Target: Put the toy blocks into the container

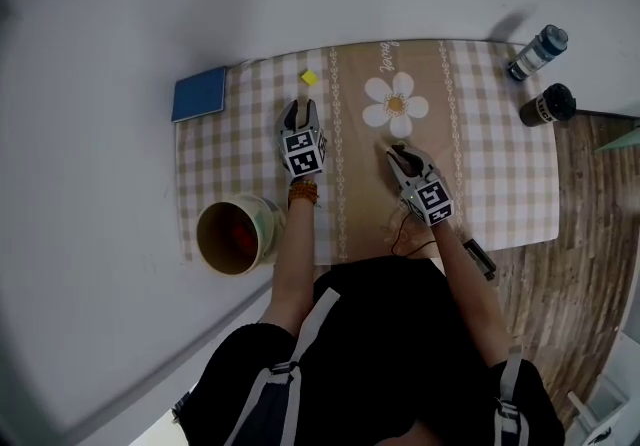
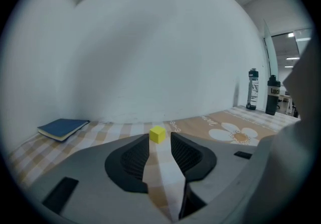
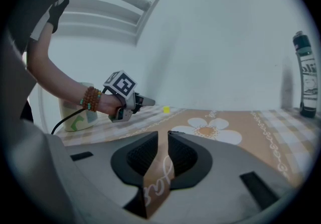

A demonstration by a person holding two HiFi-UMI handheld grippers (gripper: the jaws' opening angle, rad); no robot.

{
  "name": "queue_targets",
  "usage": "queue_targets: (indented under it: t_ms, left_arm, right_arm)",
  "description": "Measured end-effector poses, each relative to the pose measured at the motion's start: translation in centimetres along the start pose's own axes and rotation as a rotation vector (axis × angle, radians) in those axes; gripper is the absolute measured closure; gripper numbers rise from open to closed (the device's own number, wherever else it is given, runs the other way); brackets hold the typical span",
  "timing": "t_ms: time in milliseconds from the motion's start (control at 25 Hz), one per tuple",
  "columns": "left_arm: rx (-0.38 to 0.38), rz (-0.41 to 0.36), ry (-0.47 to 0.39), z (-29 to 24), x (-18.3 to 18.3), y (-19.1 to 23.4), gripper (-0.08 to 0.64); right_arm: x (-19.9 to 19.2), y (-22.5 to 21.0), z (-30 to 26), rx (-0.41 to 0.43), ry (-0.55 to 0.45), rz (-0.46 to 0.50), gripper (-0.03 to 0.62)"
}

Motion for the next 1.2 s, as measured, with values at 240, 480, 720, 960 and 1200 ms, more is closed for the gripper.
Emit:
queue_targets:
  t_ms: [240, 480, 720, 960, 1200]
  left_arm:
    - [-0.036, -0.012, -0.012, -3.5, 0.0, 0.3, 0.369]
    - [-0.036, -0.036, -0.008, -6.8, 0.8, 0.1, 0.365]
    - [0.001, 0.019, 0.019, -9.3, 1.2, 0.6, 0.335]
    - [0.030, 0.033, 0.083, -10.3, 1.1, 0.6, 0.378]
    - [0.055, 0.037, 0.113, -10.1, 0.8, 0.7, 0.391]
  right_arm:
    - [0.2, -0.1, 0.0, 0.001, 0.005, 0.000, 0.551]
    - [0.3, 0.2, -0.1, 0.001, 0.002, -0.010, 0.551]
    - [0.3, -0.2, -0.2, -0.001, 0.000, -0.007, 0.552]
    - [0.4, -0.4, -0.3, -0.003, -0.004, -0.009, 0.552]
    - [0.3, -0.3, -0.2, 0.000, 0.004, -0.008, 0.552]
Point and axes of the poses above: the fingertips, and each gripper's own axes: z backward along the fingers, y to its left, x out of its top, the point moved 9 cm from there along z, backward along the fingers, and after that the axes turned 5 degrees about -x, right-handed, at the moved point
